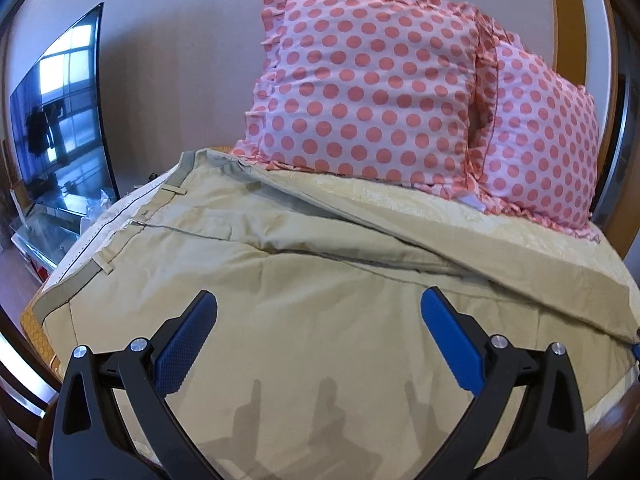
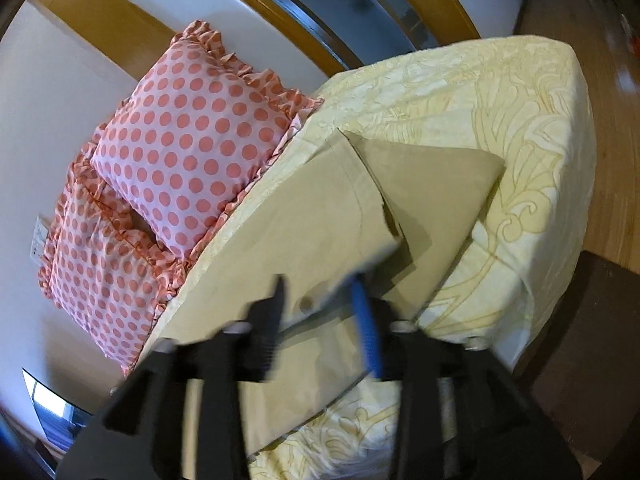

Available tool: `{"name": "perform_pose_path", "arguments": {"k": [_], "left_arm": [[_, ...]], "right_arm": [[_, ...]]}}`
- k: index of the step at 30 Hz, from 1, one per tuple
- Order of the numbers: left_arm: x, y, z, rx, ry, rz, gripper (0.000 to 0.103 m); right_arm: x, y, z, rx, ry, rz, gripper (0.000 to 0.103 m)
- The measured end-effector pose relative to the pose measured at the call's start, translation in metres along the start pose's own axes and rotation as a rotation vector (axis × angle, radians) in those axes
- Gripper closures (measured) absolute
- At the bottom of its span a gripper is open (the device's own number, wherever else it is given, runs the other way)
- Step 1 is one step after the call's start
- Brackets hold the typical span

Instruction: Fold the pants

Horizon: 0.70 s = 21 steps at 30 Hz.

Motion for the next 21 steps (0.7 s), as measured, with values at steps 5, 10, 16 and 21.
{"name": "perform_pose_path", "arguments": {"k": [5, 10, 16, 21], "left_arm": [[-0.002, 0.009, 0.003, 0.002, -0.006, 0.028, 0.001], [-0.001, 0.009, 0.004, 0.002, -0.014, 0.020, 0.001], [0.009, -0.015, 0.012, 0.036, -0.021, -0.038, 0.001], [0.017, -0.035, 0.015, 0.025, -0.008, -0.078, 0.001]], "right_arm": [[-0.002, -0.008, 0.004, -0.026, 0.004, -0.014, 0.059], [-0.003, -0.022, 0.000, -0.067, 0.051, -0.089, 0.068], [-0.001, -0.016, 0.011, -0.070, 0.022, -0.055, 0.067], [0.002, -0.022, 0.026, -0.080, 0.060, -0.126, 0.102]]}}
Point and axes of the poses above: each gripper's, at about its wrist camera, not at the fingertips, and z roughly the way its jaws point, y to its right, x to its top, the point moved 3 cm from there along z, roughly the way its jaws point, and after that the axes turned 14 degrees about -y, right-handed, at the moved point
